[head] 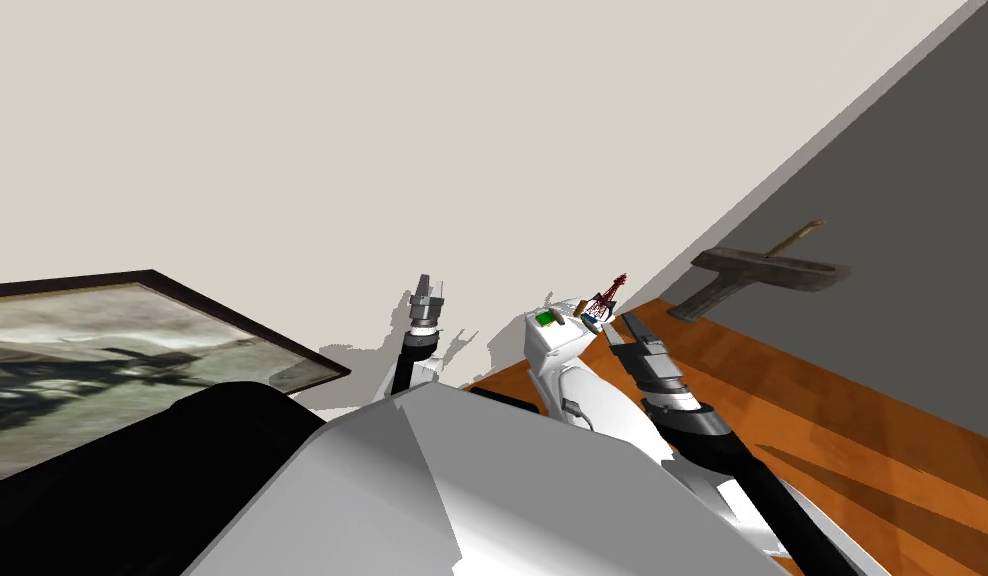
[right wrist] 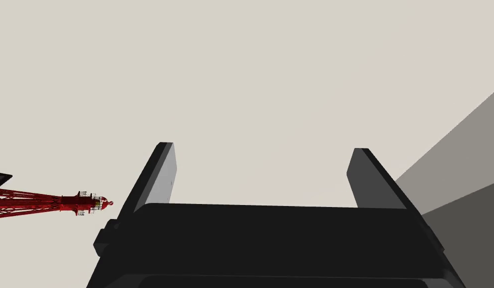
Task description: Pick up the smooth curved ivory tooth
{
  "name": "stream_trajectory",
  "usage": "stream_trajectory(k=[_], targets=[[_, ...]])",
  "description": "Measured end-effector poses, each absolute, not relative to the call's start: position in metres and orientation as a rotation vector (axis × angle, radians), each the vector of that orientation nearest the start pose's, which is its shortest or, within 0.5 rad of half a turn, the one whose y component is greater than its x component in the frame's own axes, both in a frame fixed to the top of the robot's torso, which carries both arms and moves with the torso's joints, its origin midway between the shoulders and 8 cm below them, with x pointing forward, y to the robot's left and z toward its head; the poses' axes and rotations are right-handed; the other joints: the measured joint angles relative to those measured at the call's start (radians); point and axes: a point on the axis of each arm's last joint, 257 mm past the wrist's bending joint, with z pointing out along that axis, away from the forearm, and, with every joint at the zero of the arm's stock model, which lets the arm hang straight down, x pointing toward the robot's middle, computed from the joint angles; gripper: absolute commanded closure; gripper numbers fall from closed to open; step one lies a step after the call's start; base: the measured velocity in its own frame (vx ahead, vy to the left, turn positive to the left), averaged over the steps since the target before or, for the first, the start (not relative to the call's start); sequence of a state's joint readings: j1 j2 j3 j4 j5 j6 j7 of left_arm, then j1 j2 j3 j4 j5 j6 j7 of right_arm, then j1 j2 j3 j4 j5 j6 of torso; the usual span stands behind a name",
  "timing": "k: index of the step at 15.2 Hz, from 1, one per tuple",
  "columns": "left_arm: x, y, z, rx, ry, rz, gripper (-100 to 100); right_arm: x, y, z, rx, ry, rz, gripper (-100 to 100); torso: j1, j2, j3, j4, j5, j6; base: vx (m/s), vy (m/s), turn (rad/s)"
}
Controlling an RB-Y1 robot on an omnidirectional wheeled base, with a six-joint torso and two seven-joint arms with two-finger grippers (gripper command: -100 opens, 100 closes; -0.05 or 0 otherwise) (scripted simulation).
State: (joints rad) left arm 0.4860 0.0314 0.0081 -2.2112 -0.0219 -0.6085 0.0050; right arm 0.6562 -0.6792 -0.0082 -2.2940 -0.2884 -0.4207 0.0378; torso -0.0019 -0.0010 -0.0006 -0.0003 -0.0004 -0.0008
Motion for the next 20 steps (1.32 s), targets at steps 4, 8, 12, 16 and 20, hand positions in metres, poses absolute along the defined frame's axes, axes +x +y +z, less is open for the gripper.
stream_trajectory(k=[4, 8, 12, 16, 20], targets=[[0.34, 0.274, 0.019, -0.579, 0.613, -1.305, 0, 0.345, -0.264, -0.062, 0.553, 1.3, 1.325, -100, 0.0, 0.0, 0.0, 0.0, 0.0, 0.0, 0.0, -0.022, 0.139], [0.34, 0.274, 0.019, -0.579, 0.613, -1.305, 0, 0.345, -0.267, -0.085, 0.585, 1.418, 1.308, -100, -0.001, 0.0, 0.0, 0.0, 0.0, 0.0, 0.001, -0.032, 0.173], [0.34, 0.274, 0.019, -0.579, 0.613, -1.305, 0, 0.344, -0.27, -0.108, 0.6, 1.524, 1.284, -100, 0.0, 0.0, 0.0, 0.0, 0.0, 0.0, -0.001, -0.024, 0.158], [0.34, 0.274, 0.019, -0.579, 0.613, -1.305, 0, 0.343, -0.274, -0.133, 0.628, 1.637, 1.25, -100, -0.001, 0.0, 0.0, 0.0, 0.0, 0.001, -0.004, -0.03, 0.157], [0.34, 0.274, 0.019, -0.579, 0.613, -1.305, 0, 0.339, -0.281, -0.153, 0.65, 1.74, 1.211, -100, 0.0, 0.0, 0.0, 0.0, 0.0, 0.001, -0.006, -0.024, 0.155]])
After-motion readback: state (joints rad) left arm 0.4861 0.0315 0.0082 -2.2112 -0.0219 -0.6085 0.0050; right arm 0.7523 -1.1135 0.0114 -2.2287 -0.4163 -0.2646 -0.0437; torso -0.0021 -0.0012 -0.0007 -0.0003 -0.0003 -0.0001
